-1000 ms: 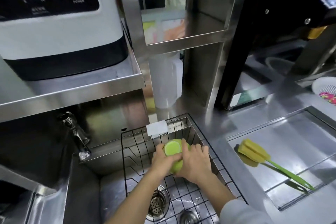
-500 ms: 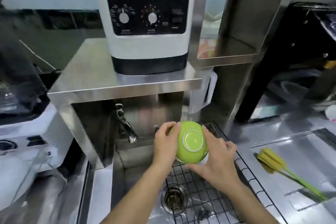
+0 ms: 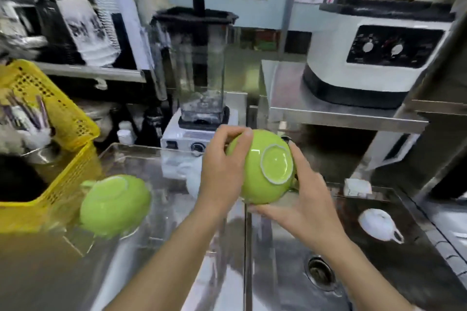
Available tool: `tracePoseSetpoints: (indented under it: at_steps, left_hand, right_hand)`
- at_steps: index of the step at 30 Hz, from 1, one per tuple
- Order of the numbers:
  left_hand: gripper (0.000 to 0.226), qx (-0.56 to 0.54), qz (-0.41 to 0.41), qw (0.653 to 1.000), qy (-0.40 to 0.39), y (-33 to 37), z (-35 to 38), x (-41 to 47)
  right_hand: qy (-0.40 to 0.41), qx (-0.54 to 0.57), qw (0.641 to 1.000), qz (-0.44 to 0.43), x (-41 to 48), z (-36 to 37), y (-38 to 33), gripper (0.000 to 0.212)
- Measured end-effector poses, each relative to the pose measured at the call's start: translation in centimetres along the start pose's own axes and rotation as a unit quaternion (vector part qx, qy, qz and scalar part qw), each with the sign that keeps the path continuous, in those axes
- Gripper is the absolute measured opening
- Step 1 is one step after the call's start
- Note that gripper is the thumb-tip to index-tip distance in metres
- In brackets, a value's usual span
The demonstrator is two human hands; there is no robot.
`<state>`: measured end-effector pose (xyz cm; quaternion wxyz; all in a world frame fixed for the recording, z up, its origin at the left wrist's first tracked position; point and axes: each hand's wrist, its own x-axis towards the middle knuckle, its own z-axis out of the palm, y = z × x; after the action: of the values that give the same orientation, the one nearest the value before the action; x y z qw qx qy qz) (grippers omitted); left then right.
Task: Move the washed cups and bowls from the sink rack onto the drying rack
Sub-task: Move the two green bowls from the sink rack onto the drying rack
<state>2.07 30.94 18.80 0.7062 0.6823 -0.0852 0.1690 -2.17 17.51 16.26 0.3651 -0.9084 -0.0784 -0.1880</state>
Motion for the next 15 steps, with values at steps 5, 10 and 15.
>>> tracePoseSetpoints:
  at_steps: [5, 10, 15]
  left_hand:
    - [0.041, 0.078, -0.022, 0.997, 0.007, -0.3, -7.0, -0.4]
    - [0.061, 0.151, -0.046, 0.987, 0.006, -1.8, -11.9, -1.6]
    - [0.069, 0.222, -0.079, 0.972, -0.023, -2.9, -13.8, -2.5]
  right_hand:
    - [-0.060, -0.002, 0.998, -0.014, -0.5, 4.2, -5.1, 0.120]
    - [-0.132, -0.005, 0.991, 0.003, -1.2, 7.5, -7.5, 0.120]
    - [-0.191, -0.043, 0.980, 0.038, -1.5, 9.4, -7.9, 0.124]
